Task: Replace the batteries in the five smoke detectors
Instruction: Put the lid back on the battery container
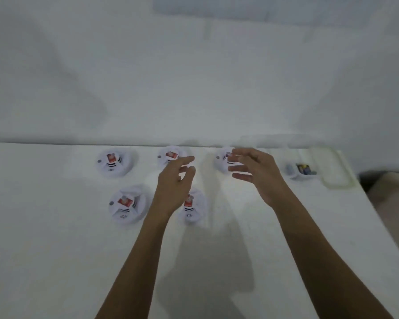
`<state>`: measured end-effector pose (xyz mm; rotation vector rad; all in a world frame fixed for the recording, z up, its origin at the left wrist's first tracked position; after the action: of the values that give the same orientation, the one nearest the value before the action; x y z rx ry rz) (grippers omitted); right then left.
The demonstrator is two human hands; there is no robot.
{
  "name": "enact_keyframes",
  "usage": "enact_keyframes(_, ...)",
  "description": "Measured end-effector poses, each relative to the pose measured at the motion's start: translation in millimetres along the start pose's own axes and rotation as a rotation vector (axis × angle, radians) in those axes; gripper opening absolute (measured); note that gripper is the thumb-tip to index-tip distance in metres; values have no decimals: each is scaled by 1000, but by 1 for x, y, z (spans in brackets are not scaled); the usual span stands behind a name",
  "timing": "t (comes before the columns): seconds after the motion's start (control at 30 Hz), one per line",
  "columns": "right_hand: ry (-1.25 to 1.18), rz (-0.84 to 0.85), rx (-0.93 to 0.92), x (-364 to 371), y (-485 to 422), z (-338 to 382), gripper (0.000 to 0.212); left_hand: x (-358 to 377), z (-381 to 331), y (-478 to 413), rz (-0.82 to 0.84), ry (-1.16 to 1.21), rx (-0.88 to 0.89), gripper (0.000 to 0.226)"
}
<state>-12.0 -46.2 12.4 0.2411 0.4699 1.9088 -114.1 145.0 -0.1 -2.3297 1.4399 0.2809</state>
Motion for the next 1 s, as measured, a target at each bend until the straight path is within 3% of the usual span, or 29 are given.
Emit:
enact_keyframes(0.33, -2, -231, -39, -176, 8, 2, 21, 146, -60, -3, 93, 94, -33, 25)
enact_keyframes(0.63, 231, -573, -54, -304, -21, -30, 22, 232, -41, -14, 79, -160, -208, 61)
enact_keyframes(0.77, 491, -689, 40, -340, -38, -51, 45, 242, -28, -17, 43, -249, -285, 58)
enact_keyframes(0.9, 627, -638, 209, -357, -56, -78, 70, 253, -7, -17, 15, -121, -344, 62)
enact_keyframes(1.0, 641, -627, 259, -366, -64, -91, 67, 252, -8, -11, -71, 7, -392, 55)
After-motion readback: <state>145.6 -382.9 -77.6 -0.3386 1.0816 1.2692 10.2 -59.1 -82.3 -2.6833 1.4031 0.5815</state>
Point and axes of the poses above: each hand's wrist, its own y-axis away from the middle knuckle, its own x-axis out of the palm, z = x × y, the point moved 8 cm from there along -y, towards the middle knuckle, and after that the axes turned 13 degrees about x, right-handed, at the moved point
